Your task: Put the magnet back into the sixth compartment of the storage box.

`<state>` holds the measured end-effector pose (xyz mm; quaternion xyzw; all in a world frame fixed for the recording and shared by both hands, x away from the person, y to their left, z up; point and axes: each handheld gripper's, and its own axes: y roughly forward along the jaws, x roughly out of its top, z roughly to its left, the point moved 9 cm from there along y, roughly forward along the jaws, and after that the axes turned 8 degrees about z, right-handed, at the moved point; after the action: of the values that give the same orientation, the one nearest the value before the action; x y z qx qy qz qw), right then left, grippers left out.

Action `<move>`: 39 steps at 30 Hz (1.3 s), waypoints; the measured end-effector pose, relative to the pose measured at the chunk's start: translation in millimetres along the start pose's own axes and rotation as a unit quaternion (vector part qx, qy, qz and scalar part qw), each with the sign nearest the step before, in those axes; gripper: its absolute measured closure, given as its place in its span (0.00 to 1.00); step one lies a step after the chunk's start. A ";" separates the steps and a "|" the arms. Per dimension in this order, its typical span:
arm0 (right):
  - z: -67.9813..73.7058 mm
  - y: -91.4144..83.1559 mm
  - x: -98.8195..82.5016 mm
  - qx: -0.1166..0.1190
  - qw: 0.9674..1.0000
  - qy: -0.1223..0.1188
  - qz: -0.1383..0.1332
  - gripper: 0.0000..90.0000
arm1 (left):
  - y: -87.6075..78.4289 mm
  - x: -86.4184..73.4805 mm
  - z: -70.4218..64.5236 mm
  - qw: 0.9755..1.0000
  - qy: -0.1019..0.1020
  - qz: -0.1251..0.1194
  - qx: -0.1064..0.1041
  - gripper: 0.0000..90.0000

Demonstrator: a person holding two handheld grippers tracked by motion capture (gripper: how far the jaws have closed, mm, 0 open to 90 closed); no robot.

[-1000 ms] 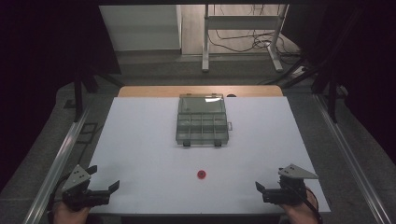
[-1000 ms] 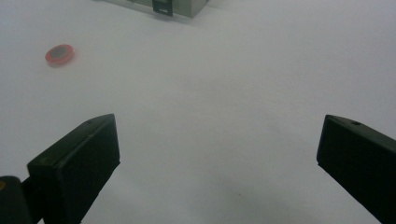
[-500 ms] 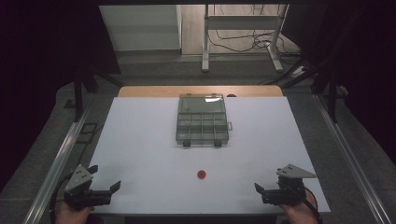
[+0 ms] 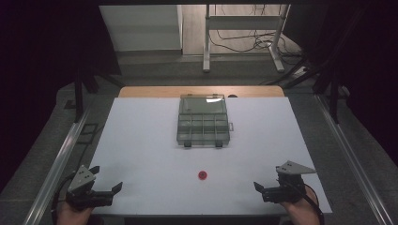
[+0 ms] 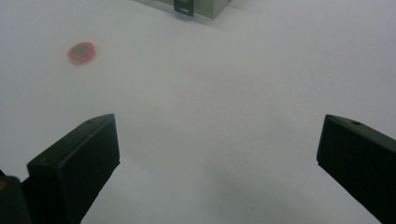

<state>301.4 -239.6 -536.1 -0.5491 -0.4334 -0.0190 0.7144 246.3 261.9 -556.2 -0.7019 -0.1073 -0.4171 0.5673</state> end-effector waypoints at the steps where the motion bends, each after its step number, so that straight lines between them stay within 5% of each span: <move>1: 1.1 0.0 2.1 0.002 1.000 0.000 -0.001 0.00 | -0.1 0.1 0.1 1.000 -0.001 -0.001 0.000 0.00; 39: 29.4 26.6 43.5 0.024 0.997 -0.062 0.024 0.00 | 0.7 -0.4 -0.2 1.000 0.001 0.003 0.001 0.00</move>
<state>324.3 -185.9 -528.1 -0.5426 -0.4639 0.0429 0.6990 246.4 261.6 -556.9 -0.7013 -0.1050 -0.4156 0.5695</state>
